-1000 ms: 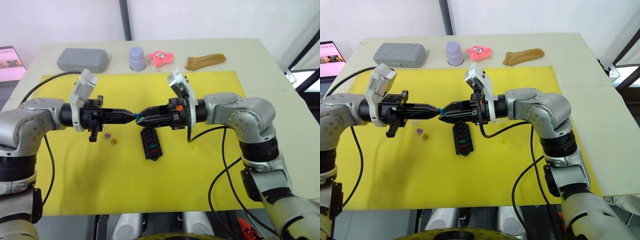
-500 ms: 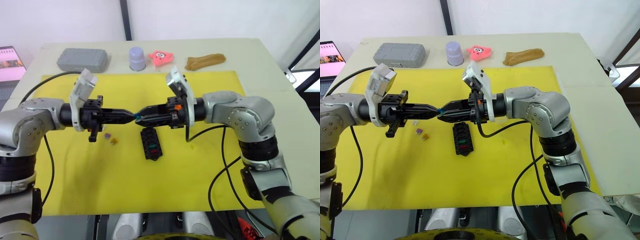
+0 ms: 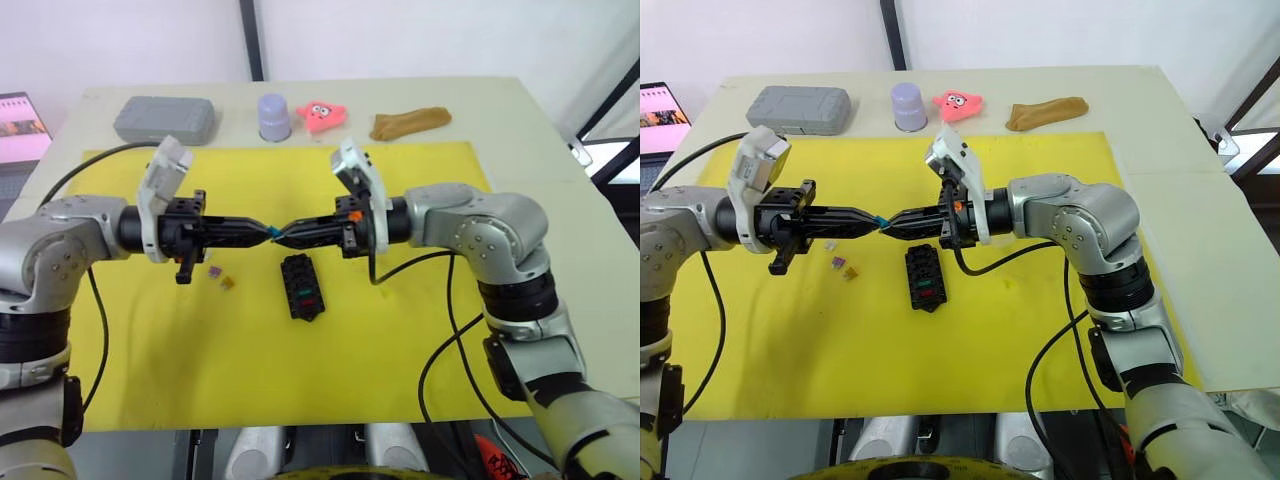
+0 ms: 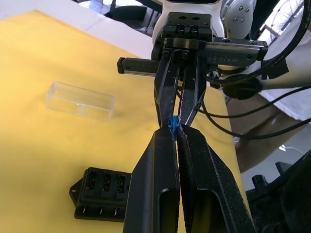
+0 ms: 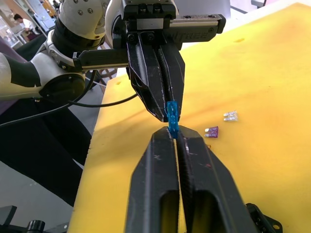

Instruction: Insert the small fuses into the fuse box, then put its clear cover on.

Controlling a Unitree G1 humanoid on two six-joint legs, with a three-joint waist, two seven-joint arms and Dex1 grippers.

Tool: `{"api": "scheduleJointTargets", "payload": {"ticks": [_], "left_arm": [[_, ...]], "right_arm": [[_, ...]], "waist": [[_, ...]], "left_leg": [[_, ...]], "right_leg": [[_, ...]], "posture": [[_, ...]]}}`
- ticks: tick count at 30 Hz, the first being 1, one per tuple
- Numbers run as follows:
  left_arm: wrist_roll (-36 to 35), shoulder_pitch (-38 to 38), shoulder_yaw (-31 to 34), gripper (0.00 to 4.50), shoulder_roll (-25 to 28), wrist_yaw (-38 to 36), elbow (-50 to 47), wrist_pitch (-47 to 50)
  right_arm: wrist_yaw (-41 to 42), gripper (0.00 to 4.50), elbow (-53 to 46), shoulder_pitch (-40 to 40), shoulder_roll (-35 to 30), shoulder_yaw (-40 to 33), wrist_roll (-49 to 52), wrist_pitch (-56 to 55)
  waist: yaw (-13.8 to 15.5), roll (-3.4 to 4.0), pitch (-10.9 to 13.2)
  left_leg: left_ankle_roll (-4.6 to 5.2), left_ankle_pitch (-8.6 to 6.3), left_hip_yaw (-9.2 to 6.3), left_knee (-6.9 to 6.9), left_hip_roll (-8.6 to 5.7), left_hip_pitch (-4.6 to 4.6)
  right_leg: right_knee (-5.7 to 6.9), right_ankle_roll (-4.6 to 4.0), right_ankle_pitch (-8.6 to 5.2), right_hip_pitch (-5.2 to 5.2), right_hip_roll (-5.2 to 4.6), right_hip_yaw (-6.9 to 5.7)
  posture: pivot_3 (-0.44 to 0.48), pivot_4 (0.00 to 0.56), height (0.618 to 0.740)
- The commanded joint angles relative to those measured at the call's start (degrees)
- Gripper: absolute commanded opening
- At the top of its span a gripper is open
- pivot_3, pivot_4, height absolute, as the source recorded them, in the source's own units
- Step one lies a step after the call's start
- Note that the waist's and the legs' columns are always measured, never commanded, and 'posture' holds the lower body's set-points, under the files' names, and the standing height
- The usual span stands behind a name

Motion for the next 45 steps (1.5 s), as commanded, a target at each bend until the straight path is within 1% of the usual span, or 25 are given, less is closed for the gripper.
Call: {"api": "scheduleJointTargets", "payload": {"ticks": [1, 5, 7, 10, 13, 14, 15, 17, 19, 20, 23, 28, 37, 45], "left_arm": [[-0.5, -0.5, -0.1, 0.00, 1.0, -0.3, -0.9, -1.1], [0.3, 0.1, -0.6, 0.00, 1.5, -0.7, -1.0, -1.8], [1.9, 0.7, -1.8, 0.00, 2.6, -1.0, -1.0, -2.5], [5.2, 0.6, -4.1, 0.00, 3.8, 0.7, -0.3, -4.2], [6.1, 0.6, -4.9, 0.99, 4.8, 0.9, -0.5, -4.8], [6.4, 0.8, -5.1, 1.46, 5.4, 0.8, -0.8, -5.0], [6.7, 0.9, -5.2, 2.06, 5.8, 0.6, -1.0, -5.2], [8.3, 1.9, -5.7, 3.12, 7.3, 0.1, -1.7, -6.5], [11.2, 5.0, -6.7, 4.18, 9.8, -1.0, -3.1, -9.7], [12.4, 6.4, -7.2, 4.48, 10.4, -1.1, -3.8, -11.0], [15.3, 10.1, -8.9, 4.48, 10.1, 0.4, -6.5, -14.6], [19.3, 15.1, -10.9, 4.48, 7.2, 4.0, -10.1, -19.7], [22.7, 19.9, -12.9, 4.48, 4.7, 7.5, -13.5, -22.6], [24.2, 20.1, -13.4, 4.48, 4.0, 8.4, -13.3, -23.3]], "right_arm": [[0.4, 0.03, -1.1, -1.4, -0.1, -0.9, 0.4, -1.2], [0.6, 0.03, -1.1, -1.6, -0.6, -1.3, 0.5, -1.1], [0.9, 0.03, -1.2, -1.8, -1.0, -1.3, 0.5, -1.0], [1.5, 0.03, -1.3, -2.2, -1.8, -0.6, -0.2, -1.4], [2.5, 0.00, -1.7, -2.6, -3.1, 0.9, -2.0, -3.0], [2.9, 0.00, -1.8, -2.9, -3.7, 1.6, -2.8, -3.6], [3.1, 0.00, -1.9, -3.0, -4.2, 2.2, -3.4, -4.0], [3.8, 0.00, -1.8, -3.4, -5.3, 3.7, -5.1, -5.3], [6.0, 0.00, -1.7, -3.9, -7.9, 7.8, -9.5, -8.9], [7.0, 0.00, -1.7, -4.0, -9.2, 9.9, -11.8, -10.7], [9.4, 0.00, -1.3, -3.6, -11.7, 15.6, -18.4, -16.9], [15.3, 0.00, -0.6, -4.4, -13.4, 21.0, -25.3, -24.8], [18.0, 0.00, 1.2, -3.4, -10.7, 21.2, -28.6, -27.4], [19.1, 0.00, 2.2, -1.9, -9.7, 22.3, -31.9, -29.7]], "waist": [[0.0, 0.00, 0.0], [0.0, 0.00, 0.0], [0.0, 0.00, 0.0], [0.0, 0.00, 0.0], [0.0, 0.01, 0.0], [0.0, 0.01, 0.0], [0.0, 0.01, 0.0], [0.0, 0.01, 0.0], [-0.2, 0.01, 0.0], [-0.2, 0.01, 0.0], [-0.1, 0.02, 0.0], [0.2, 0.01, 0.0], [0.1, 0.01, 0.0], [0.2, 0.01, 0.0]], "left_leg": [[0.00, 0.00, 0.00, 0.00, 0.00, 0.00], [0.00, 0.00, 0.00, 0.00, 0.00, 0.00], [0.00, 0.00, 0.00, 0.00, 0.00, 0.00], [0.00, 0.00, 0.00, 0.00, 0.00, 0.00], [0.01, 0.00, 0.01, 0.00, 0.00, 0.00], [0.01, -0.01, 0.01, 0.00, 0.00, -0.01], [0.02, -0.01, 0.00, 0.00, 0.00, -0.01], [0.03, -0.02, 0.00, -0.01, 0.00, -0.01], [0.03, -0.02, 0.02, -0.02, 0.00, -0.02], [0.04, -0.02, 0.03, -0.05, 0.00, -0.02], [0.06, -0.04, 0.03, -0.06, 0.00, -0.02], [0.11, -0.06, 0.03, -0.01, 0.00, -0.07], [0.07, -0.04, 0.02, -0.02, 0.02, -0.07], [0.07, -0.04, 0.02, -0.02, 0.02, -0.07]], "right_leg": [[0.00, 0.00, 0.00, 0.00, 0.00, 0.00], [0.00, 0.00, 0.00, 0.00, 0.00, 0.00], [0.00, 0.00, 0.00, 0.00, 0.00, 0.00], [0.00, 0.00, 0.00, 0.00, -0.01, 0.00], [-0.02, 0.00, 0.00, 0.00, -0.01, 0.00], [-0.02, 0.00, 0.00, 0.00, 0.00, 0.00], [-0.02, 0.00, 0.00, 0.00, 0.02, 0.00], [-0.02, 0.00, 0.00, 0.00, 0.02, 0.00], [-0.03, 0.00, 0.00, -0.02, 0.01, 0.00], [-0.04, 0.00, 0.00, -0.03, 0.01, 0.01], [-0.06, 0.00, 0.00, -0.03, 0.00, 0.01], [-0.08, 0.00, 0.00, -0.02, -0.01, 0.00], [-0.07, 0.00, 0.00, -0.03, 0.00, 0.00], [-0.07, 0.00, 0.00, -0.03, 0.00, 0.00]], "posture": [[0.000, 0.150, 0.731], [0.000, 0.150, 0.731], [0.000, 0.150, 0.731], [0.000, 0.150, 0.731], [0.000, 0.150, 0.731], [0.000, 0.150, 0.731], [0.000, 0.150, 0.731], [0.000, 0.150, 0.731], [0.000, 0.150, 0.731], [0.000, 0.150, 0.731], [0.000, 0.150, 0.731], [0.000, 0.150, 0.731], [0.000, 0.150, 0.731], [0.000, 0.150, 0.731]]}}
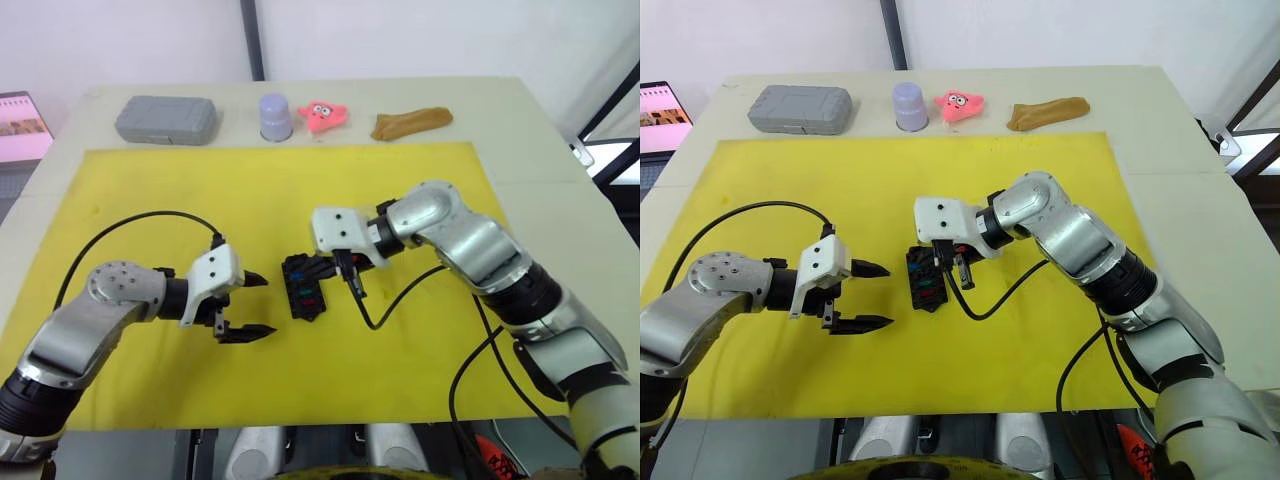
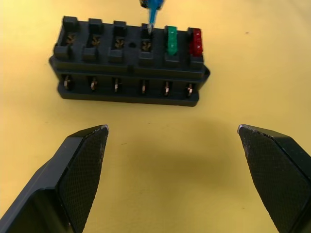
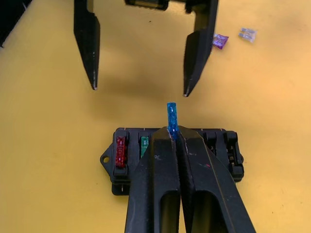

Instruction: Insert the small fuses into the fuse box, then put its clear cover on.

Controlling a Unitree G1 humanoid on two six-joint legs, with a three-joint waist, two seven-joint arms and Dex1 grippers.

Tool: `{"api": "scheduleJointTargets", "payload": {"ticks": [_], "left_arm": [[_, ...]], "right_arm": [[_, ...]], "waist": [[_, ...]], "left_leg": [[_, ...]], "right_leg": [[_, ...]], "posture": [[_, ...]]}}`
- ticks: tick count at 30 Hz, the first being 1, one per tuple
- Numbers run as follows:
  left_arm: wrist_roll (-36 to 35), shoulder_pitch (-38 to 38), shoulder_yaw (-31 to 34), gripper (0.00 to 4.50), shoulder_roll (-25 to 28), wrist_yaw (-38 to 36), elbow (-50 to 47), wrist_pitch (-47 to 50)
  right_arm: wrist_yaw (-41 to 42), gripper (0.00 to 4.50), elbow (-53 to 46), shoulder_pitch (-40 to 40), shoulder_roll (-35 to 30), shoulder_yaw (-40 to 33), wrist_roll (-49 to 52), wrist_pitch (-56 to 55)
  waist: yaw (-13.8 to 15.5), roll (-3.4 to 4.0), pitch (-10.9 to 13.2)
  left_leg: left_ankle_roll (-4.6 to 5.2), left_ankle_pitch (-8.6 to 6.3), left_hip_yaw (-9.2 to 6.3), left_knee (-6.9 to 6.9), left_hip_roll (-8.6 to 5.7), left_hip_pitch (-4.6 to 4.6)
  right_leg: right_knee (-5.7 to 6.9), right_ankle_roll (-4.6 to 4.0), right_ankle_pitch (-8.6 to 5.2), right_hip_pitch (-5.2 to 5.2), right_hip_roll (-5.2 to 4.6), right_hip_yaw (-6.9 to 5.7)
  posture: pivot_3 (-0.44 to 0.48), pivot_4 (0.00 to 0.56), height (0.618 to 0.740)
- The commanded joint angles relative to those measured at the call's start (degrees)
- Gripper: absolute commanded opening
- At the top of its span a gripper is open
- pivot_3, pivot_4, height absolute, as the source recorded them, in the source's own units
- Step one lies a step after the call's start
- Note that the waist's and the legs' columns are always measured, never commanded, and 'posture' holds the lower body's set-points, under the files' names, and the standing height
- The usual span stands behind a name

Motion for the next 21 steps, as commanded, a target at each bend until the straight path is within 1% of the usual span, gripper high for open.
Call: {"api": "scheduleJointTargets", "payload": {"ticks": [1, 7, 21], "left_arm": [[0.4, -0.4, 0.2, 4.48, -0.4, 0.5, -1.1, -1.0], [0.6, -1.0, -0.2, 4.48, -1.2, 1.2, -1.0, -0.8], [0.8, -1.2, 0.0, 4.48, -1.0, 1.1, -0.6, -0.8]], "right_arm": [[0.6, 0.00, -0.3, 0.5, 0.5, -0.2, -1.3, -1.4], [1.1, 0.00, 1.0, 1.3, 0.9, 0.0, -3.2, -2.9], [2.1, 0.00, 3.7, 1.2, 1.6, -0.2, -6.0, -5.5]], "waist": [[0.0, 0.00, 0.0], [0.0, 0.00, 0.0], [0.0, 0.00, 0.0]], "left_leg": [[0.00, 0.00, 0.00, 0.00, 0.00, 0.00], [-0.02, 0.01, -0.01, 0.00, 0.00, 0.00], [-0.03, 0.02, 0.00, 0.00, 0.00, 0.01]], "right_leg": [[0.00, 0.00, 0.00, 0.00, 0.00, 0.00], [0.01, 0.00, 0.00, 0.00, 0.01, 0.00], [0.01, 0.00, 0.00, 0.00, 0.01, 0.00]], "posture": [[0.000, 0.150, 0.731], [0.000, 0.150, 0.731], [0.000, 0.150, 0.731]]}}
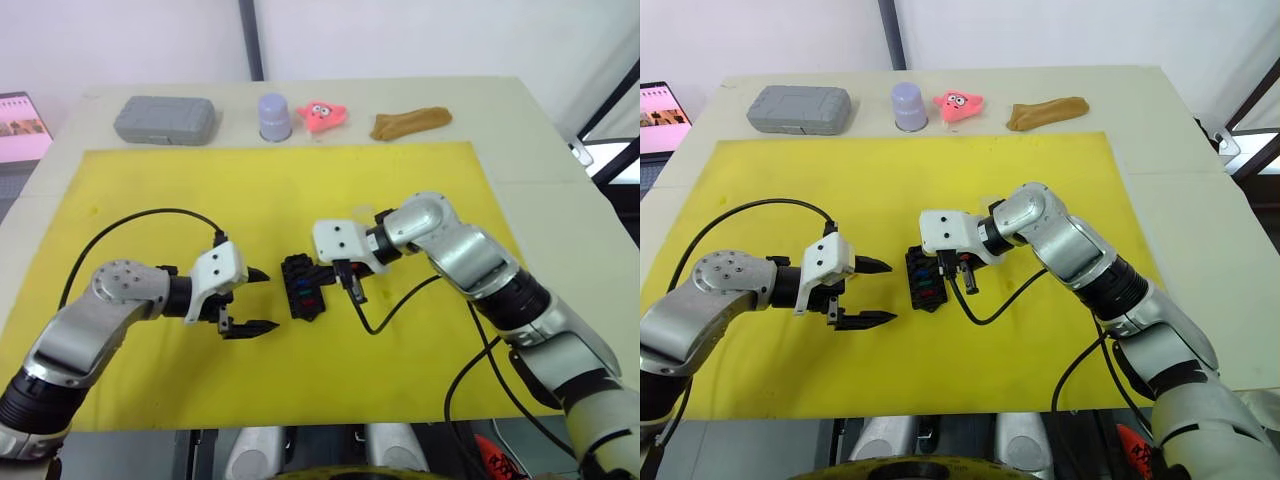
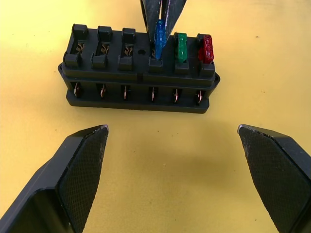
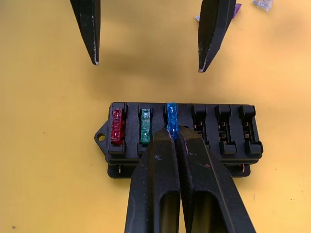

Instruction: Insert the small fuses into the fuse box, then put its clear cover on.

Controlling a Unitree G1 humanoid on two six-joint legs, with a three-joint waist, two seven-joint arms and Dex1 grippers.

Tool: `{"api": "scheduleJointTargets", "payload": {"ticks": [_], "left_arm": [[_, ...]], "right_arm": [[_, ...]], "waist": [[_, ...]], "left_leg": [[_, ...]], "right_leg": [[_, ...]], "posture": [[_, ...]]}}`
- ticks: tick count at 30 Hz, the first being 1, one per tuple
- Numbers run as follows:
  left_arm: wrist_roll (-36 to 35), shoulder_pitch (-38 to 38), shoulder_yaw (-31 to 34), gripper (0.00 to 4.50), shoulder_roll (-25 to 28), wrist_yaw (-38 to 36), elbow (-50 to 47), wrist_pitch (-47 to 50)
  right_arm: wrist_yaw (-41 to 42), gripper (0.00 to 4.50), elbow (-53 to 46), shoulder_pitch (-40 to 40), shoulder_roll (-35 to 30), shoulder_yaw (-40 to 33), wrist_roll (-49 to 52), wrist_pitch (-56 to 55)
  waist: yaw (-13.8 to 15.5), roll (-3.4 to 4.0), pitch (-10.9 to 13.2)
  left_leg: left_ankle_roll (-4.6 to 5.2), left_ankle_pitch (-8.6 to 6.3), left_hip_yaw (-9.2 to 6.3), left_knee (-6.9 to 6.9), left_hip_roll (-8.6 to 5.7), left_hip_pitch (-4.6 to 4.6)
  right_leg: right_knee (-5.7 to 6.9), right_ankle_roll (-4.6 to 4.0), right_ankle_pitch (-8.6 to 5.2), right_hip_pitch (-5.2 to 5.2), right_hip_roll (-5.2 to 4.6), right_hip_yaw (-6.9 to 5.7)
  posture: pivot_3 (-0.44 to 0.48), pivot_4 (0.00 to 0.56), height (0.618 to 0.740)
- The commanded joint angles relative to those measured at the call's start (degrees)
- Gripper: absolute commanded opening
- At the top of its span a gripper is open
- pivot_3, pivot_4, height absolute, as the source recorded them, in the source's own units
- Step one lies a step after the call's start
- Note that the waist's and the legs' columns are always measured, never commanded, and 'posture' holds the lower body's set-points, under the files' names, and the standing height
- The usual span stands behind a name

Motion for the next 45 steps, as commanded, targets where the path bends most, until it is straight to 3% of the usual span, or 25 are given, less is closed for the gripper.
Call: {"api": "scheduleJointTargets", "payload": {"ticks": [1, 26, 28, 45], "left_arm": [[0.1, -0.4, 0.4, 4.48, 0.1, 0.0, -0.8, -0.7], [-0.1, -0.5, 0.5, 4.48, -0.1, 0.3, -0.9, -0.6], [-0.1, -0.6, 0.5, 4.50, -0.1, 0.3, -0.8, -0.6], [0.1, -0.7, 0.4, 4.50, -0.4, 0.5, -0.6, -0.9]], "right_arm": [[0.4, 0.00, -0.2, -0.7, 0.5, -0.8, -1.1, -1.1], [2.1, 0.00, 1.3, -0.5, 0.8, -0.4, -4.3, -3.7], [2.1, 0.64, 1.3, -0.5, 0.8, -0.4, -4.4, -3.6], [3.5, 0.64, 0.4, -2.6, 1.3, -2.9, -2.0, -0.5]], "waist": [[0.0, 0.00, 0.0], [0.0, 0.00, 0.0], [0.0, 0.00, 0.0], [0.0, 0.00, 0.0]], "left_leg": [[0.00, 0.00, 0.00, 0.00, 0.00, 0.00], [-0.01, 0.00, 0.00, 0.00, 0.00, 0.10], [-0.01, 0.00, 0.00, 0.00, 0.00, 0.11], [-0.01, 0.00, 0.00, 0.00, 0.00, 0.11]], "right_leg": [[0.00, 0.00, 0.00, 0.00, 0.00, 0.00], [0.00, 0.00, 0.00, 0.09, 0.00, 0.00], [0.00, 0.00, 0.00, 0.09, 0.00, 0.00], [0.00, 0.00, 0.00, 0.09, 0.00, 0.00]], "posture": [[0.000, 0.150, 0.731], [0.000, 0.150, 0.731], [0.000, 0.150, 0.731], [0.000, 0.150, 0.731]]}}
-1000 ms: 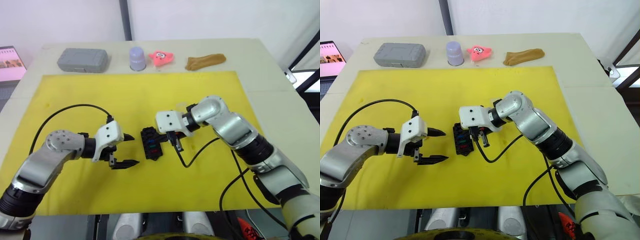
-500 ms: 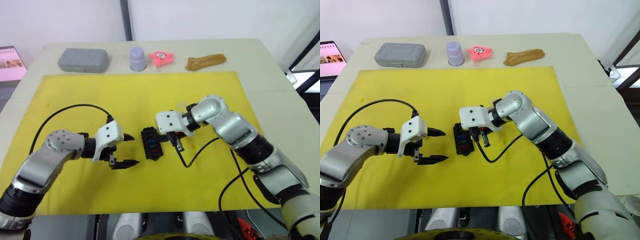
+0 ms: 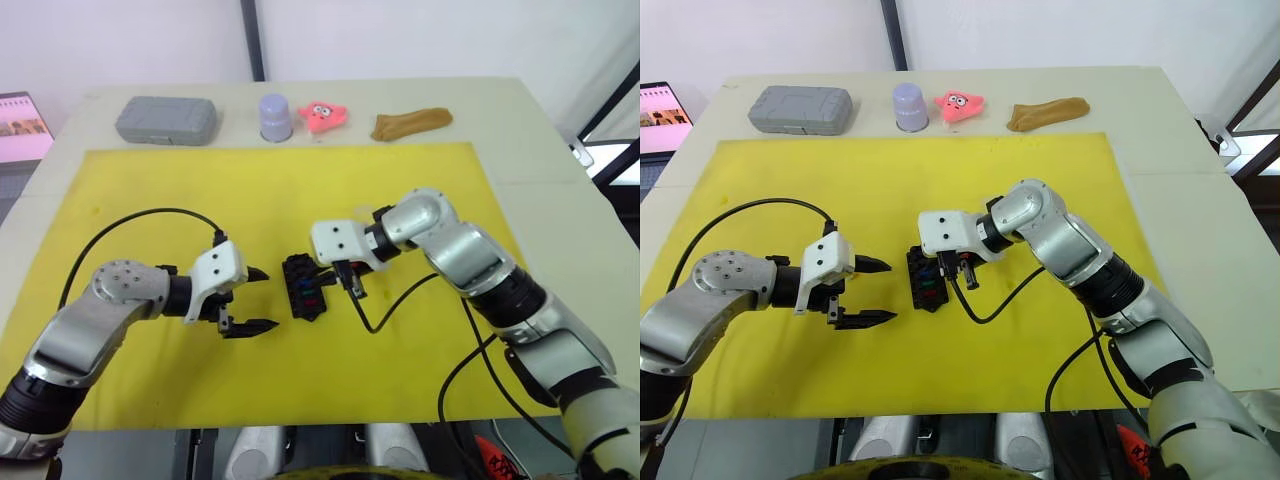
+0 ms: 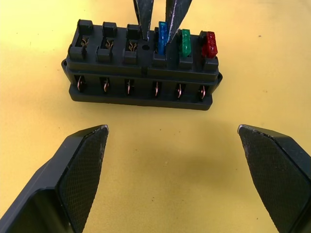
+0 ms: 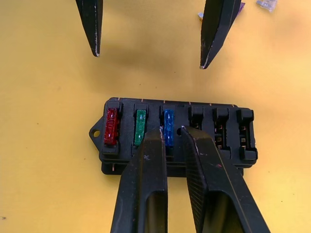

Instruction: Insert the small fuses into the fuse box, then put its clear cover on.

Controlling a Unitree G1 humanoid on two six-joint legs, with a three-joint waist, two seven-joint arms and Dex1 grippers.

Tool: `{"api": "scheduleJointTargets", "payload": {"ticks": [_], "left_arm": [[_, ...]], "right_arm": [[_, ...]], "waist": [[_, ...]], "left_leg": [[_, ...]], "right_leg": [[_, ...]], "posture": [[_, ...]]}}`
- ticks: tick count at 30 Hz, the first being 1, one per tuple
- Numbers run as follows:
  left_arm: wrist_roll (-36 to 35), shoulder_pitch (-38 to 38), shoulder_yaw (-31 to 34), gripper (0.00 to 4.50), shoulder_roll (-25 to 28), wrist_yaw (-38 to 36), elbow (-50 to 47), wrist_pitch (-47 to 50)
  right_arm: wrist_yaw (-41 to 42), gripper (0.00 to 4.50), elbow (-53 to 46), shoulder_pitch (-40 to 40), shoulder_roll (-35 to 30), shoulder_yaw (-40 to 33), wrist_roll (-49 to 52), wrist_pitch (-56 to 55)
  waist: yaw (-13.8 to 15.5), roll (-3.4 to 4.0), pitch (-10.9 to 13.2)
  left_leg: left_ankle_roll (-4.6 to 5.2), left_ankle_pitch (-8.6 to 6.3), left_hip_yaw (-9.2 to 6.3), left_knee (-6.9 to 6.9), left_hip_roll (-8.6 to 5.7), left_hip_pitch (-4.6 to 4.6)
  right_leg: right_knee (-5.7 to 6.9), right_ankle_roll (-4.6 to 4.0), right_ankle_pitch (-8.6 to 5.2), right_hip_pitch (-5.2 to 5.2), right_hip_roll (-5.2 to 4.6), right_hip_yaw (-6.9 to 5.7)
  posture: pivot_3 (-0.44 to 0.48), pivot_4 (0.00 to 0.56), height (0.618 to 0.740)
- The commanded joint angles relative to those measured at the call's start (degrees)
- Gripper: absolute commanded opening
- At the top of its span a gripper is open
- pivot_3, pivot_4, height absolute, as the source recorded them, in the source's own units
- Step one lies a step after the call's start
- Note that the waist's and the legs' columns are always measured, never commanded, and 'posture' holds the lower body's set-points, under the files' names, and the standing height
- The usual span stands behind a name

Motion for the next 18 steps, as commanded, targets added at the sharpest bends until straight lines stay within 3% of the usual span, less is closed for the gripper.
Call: {"api": "scheduleJointTargets", "payload": {"ticks": [1, 18], "left_arm": [[0.0, -0.8, 0.4, 4.50, -0.4, 0.0, -0.5, -1.0], [0.6, -1.5, 0.2, 4.50, -1.0, -0.4, 0.1, -1.4]], "right_arm": [[1.0, 0.64, -0.9, -1.7, 0.2, -2.7, 1.5, 1.0], [2.0, 0.64, -3.1, -2.3, 0.9, -4.4, 5.1, 6.6]], "waist": [[0.0, 0.00, 0.0], [0.0, 0.00, 0.0]], "left_leg": [[0.00, 0.00, 0.00, 0.00, 0.00, 0.00], [0.00, 0.00, -0.01, 0.00, 0.00, 0.00]], "right_leg": [[0.00, 0.00, 0.00, 0.00, 0.00, 0.00], [0.00, 0.00, 0.00, 0.00, 0.00, 0.00]], "posture": [[0.000, 0.150, 0.731], [0.000, 0.150, 0.731]]}}
